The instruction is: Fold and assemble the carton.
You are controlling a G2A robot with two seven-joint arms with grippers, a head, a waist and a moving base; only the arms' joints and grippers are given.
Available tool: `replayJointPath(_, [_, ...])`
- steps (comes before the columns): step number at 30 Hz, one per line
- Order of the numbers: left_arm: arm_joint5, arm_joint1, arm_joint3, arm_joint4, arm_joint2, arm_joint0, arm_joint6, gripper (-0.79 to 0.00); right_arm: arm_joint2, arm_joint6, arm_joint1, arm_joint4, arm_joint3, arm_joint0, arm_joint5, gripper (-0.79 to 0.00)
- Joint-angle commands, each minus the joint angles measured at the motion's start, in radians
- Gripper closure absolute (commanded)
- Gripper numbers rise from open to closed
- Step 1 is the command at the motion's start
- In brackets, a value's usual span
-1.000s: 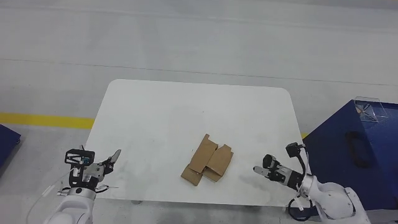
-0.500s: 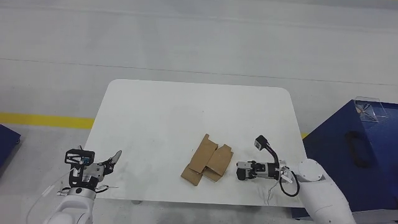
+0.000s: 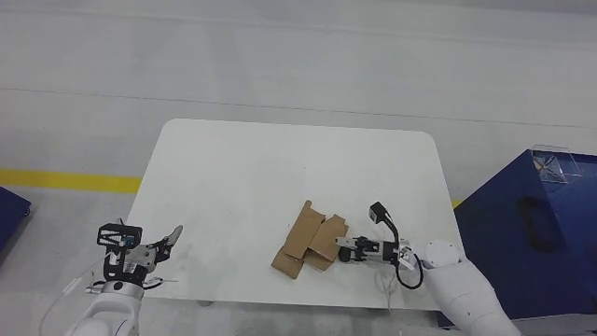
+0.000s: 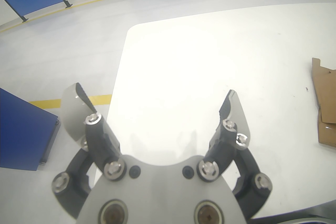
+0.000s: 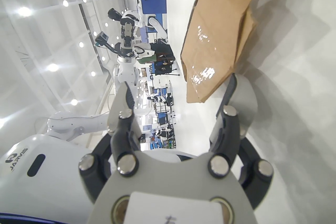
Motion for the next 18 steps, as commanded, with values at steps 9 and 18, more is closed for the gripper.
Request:
replayJointPath(9, [0.000, 0.000, 0.000, 0.000, 0.000, 0.000, 0.000, -0.785, -0.086, -0.080, -0.065, -0.059, 0.152, 0.094, -0.041, -0.351])
replayJointPath(18, [0.000, 0.000, 0.000, 0.000, 0.000, 0.000, 0.000, -0.785, -0.127, -0.131, -0.108, -0.093, 0.186, 0.140, -0.132, 0.000])
